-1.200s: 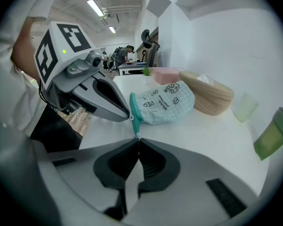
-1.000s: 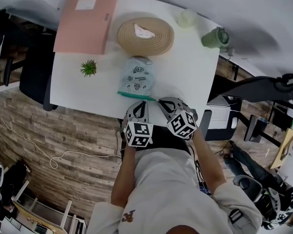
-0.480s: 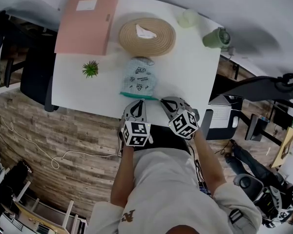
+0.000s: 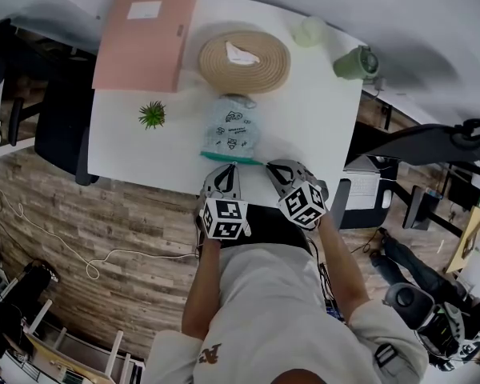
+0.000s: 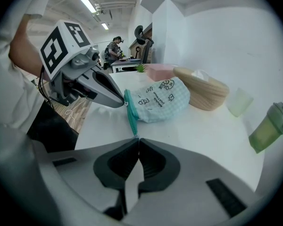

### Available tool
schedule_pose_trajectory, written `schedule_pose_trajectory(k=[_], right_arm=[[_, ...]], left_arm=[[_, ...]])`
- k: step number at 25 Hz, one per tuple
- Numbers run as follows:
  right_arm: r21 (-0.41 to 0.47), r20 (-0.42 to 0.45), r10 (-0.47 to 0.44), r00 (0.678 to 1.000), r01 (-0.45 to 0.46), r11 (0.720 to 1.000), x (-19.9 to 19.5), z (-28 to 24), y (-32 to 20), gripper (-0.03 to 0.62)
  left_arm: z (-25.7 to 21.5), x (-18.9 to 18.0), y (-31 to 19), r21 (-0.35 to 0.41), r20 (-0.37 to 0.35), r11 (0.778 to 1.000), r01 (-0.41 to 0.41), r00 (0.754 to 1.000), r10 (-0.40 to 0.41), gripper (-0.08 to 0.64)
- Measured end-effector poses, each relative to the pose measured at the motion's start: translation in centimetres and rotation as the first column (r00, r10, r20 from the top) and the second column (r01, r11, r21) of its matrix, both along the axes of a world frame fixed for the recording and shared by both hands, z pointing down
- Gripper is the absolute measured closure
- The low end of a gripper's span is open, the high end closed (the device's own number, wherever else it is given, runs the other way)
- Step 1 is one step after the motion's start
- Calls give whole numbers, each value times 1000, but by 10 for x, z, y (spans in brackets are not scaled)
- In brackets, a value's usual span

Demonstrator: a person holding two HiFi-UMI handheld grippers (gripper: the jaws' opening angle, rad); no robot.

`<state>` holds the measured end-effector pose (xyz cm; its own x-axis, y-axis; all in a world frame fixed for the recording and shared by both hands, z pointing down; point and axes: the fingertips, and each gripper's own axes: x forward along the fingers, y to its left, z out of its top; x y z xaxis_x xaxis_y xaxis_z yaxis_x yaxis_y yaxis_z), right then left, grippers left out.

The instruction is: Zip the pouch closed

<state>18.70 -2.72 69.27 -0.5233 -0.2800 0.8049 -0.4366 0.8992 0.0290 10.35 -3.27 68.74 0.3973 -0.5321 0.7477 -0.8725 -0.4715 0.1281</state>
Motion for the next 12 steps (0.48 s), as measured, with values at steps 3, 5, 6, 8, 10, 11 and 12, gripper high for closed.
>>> schedule_pose_trajectory(k=[3, 5, 6, 8, 10, 11, 12], right_arm=[[-2, -8, 12, 1000, -12, 1000, 1, 1, 0, 589], [-2, -10, 19, 1000, -19, 1000, 2, 2, -1, 589], [-1, -12, 23, 1000, -23, 1000, 2, 2, -1, 590], [-1, -18, 29, 999, -29, 1000, 2, 2, -1, 589], [-3, -23, 35, 999, -35, 999, 4, 3, -1, 589], [-4, -26, 38, 999, -38, 999, 5, 3, -1, 589], [-4, -28, 42, 999, -42, 999, 5, 3, -1, 589]], left_arm=[[1, -6, -2, 1, -1, 1000, -3, 1000, 3, 560], [1, -9, -3, 1, 0, 1000, -3, 1000, 3, 560], [1, -10, -3, 0, 1, 1000, 0, 1000, 0, 560], [1, -14, -3, -2, 5, 1000, 6, 1000, -6, 561], [1, -20, -4, -3, 8, 1000, 13, 1000, -13, 560], [1, -23, -5, -3, 9, 1000, 13, 1000, -13, 560], [2, -25, -6, -3, 9, 1000, 12, 1000, -12, 560]])
